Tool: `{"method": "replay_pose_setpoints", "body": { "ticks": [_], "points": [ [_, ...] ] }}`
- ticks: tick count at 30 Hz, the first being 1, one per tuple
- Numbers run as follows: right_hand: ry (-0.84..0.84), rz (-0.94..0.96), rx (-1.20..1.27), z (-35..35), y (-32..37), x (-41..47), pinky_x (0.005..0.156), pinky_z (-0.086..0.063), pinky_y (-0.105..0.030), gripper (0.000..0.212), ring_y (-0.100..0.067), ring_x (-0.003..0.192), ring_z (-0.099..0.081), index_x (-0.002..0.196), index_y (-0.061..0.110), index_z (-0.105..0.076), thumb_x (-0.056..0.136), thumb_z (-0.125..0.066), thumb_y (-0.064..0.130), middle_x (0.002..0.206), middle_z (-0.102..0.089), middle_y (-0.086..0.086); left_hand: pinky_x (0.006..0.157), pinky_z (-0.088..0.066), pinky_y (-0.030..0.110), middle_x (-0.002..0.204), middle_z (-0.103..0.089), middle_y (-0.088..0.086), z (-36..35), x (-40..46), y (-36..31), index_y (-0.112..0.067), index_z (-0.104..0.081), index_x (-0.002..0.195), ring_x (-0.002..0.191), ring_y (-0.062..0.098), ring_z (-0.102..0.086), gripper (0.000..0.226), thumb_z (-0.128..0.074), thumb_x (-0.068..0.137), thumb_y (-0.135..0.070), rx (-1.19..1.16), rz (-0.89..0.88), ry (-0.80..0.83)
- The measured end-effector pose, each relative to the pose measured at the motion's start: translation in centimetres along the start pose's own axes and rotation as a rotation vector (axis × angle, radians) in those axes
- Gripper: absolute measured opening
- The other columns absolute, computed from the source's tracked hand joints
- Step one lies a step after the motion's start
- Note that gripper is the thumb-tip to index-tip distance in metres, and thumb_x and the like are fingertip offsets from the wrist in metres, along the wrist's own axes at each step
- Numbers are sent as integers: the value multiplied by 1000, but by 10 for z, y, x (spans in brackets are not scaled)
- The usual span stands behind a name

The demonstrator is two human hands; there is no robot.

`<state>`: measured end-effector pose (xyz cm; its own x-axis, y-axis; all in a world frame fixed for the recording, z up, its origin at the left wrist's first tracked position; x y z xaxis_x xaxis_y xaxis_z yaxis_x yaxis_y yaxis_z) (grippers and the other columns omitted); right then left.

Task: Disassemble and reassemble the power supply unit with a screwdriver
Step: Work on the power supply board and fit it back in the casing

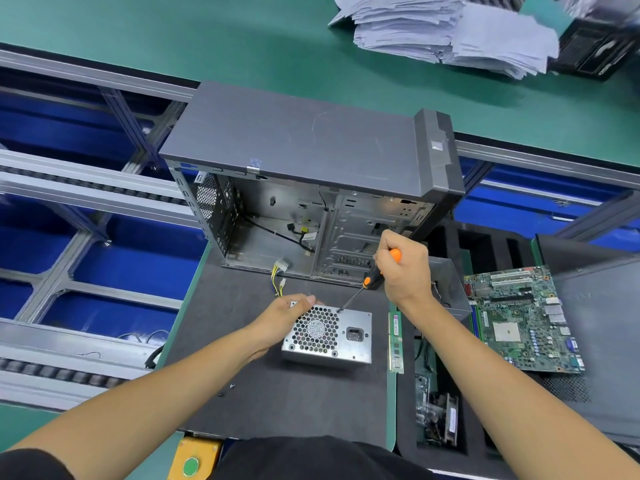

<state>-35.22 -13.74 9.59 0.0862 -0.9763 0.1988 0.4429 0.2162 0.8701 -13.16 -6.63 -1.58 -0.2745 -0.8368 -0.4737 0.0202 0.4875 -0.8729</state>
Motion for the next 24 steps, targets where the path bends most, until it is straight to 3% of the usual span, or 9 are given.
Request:
{"method": "replay_pose_setpoints", "body": {
  "ticks": [7, 11, 14, 18, 21, 24],
  "points": [
    [31, -45, -23, -2, -4, 0, 51, -48, -46, 21, -18, 55, -35, 57, 31, -39, 75, -46, 24, 54, -37, 3, 118, -36, 41, 120, -74, -4, 3, 4, 6, -29, -79, 106, 125, 10, -61, 31, -54, 102, -46, 14, -12, 10],
    [46, -16, -38, -4, 3, 0, 51, -38, -30, 21, -8, 53, -34, 56, 33, -38, 75, -45, 28, 53, -37, 7, 114, -41, 38, 115, -75, -7, 4, 7, 9, -28, -79, 107, 120, 11, -63, 35, -56, 96, -52, 4, -18, 16],
    [89, 10, -114, -7, 8, -2, 48, -42, -33, 16, -10, 50, -36, 59, 29, -41, 75, -45, 30, 51, -39, 8, 112, -39, 34, 119, -74, -6, 5, 8, 10, -27, -79, 108, 127, 12, -59, 34, -55, 99, -51, 14, -20, 8],
    [161, 92, -294, -8, 21, -3, 54, -40, -30, 15, -15, 51, -42, 60, 31, -39, 75, -42, 35, 50, -43, 5, 96, -46, 27, 114, -76, -2, 3, 8, 10, -25, -79, 106, 112, 11, -68, 37, -56, 96, -52, -16, -26, 14],
    [344, 209, -563, -2, 29, 3, 60, -44, -34, 14, -18, 57, -50, 72, 29, -40, 81, -43, 39, 55, -53, 3, 108, -42, 34, 116, -75, -4, 4, 9, 11, -25, -79, 105, 122, 14, -63, 38, -58, 93, -55, 9, -31, -13],
    [490, 337, -710, 4, 37, 13, 57, -40, -36, 17, -20, 64, -53, 85, 31, -37, 86, -46, 45, 72, -55, 5, 119, -34, 41, 117, -73, -6, 5, 11, 13, -25, -79, 104, 130, 18, -57, 36, -58, 94, -52, 29, -36, -24]
  ]
}}
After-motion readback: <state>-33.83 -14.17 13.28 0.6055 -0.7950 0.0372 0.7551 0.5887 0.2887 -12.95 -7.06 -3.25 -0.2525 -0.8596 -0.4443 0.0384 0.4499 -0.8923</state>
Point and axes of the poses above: each hand's wrist, its own x-axis towards the middle knuckle, its own z-axis out of the back of the hand, y = z × x, the point moved 1 cm from there along x, towards the middle knuckle
